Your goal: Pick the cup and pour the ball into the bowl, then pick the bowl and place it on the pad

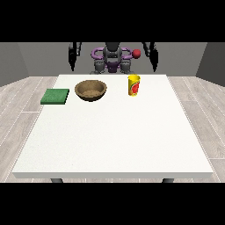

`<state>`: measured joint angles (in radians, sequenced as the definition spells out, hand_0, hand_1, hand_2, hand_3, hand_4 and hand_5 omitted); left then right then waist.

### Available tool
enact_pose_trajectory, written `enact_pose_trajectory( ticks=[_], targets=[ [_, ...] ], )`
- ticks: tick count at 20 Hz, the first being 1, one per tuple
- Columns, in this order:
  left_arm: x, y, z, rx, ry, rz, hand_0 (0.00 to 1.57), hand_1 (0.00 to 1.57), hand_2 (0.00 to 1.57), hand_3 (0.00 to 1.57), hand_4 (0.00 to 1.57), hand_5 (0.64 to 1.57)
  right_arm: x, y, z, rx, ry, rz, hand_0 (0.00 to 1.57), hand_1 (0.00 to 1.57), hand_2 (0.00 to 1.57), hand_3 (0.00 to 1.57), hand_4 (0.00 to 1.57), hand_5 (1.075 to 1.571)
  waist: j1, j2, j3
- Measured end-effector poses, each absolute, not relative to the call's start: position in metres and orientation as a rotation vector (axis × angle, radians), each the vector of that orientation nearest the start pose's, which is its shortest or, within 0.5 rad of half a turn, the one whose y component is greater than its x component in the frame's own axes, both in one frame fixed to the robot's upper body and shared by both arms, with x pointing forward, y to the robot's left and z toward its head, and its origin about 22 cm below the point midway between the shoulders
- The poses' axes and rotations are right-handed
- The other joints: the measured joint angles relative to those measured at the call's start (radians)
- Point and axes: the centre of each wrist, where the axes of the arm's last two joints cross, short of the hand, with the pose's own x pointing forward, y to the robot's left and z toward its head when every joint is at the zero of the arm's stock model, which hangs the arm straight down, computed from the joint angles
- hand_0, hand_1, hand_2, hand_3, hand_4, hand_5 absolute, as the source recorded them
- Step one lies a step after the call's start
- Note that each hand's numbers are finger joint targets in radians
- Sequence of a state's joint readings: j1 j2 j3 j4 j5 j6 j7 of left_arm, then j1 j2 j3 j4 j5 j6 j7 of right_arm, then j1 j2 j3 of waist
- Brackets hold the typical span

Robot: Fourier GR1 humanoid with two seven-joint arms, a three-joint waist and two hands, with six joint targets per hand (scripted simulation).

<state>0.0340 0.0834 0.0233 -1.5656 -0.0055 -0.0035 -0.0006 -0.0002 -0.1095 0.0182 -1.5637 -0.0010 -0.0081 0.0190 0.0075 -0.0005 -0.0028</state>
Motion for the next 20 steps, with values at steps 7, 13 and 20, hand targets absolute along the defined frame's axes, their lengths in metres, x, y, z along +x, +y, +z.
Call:
enact_pose_trajectory(
  ticks=[7, 13, 20],
  targets=[
    [0.232, 0.259, 0.017, 0.076, -1.540, -0.042, 0.00, 0.00, 0.00, 0.00, 0.00, 1.563, 0.239, -0.250, 0.022, -0.052, -1.544, 0.072, 0.00, 0.00, 0.00, 0.00, 0.54, 1.571, -0.005, -0.236, 0.0036],
    [0.202, 0.237, 0.024, -0.056, -1.417, 0.067, 0.00, 0.00, 0.00, 0.00, 0.00, 1.551, 0.202, -0.249, 0.018, 0.043, -1.387, -0.083, 0.00, 0.00, 0.00, 0.00, 0.53, 1.569, -0.012, -0.421, 0.0035],
    [0.181, 0.216, 0.056, -0.072, -1.483, 0.078, 0.00, 0.00, 0.00, 0.00, 0.00, 1.546, 0.178, -0.259, 0.051, 0.065, -1.449, -0.118, 0.00, 0.00, 0.00, 0.00, 0.47, 1.570, -0.016, -0.360, 0.0030]
  ],
)
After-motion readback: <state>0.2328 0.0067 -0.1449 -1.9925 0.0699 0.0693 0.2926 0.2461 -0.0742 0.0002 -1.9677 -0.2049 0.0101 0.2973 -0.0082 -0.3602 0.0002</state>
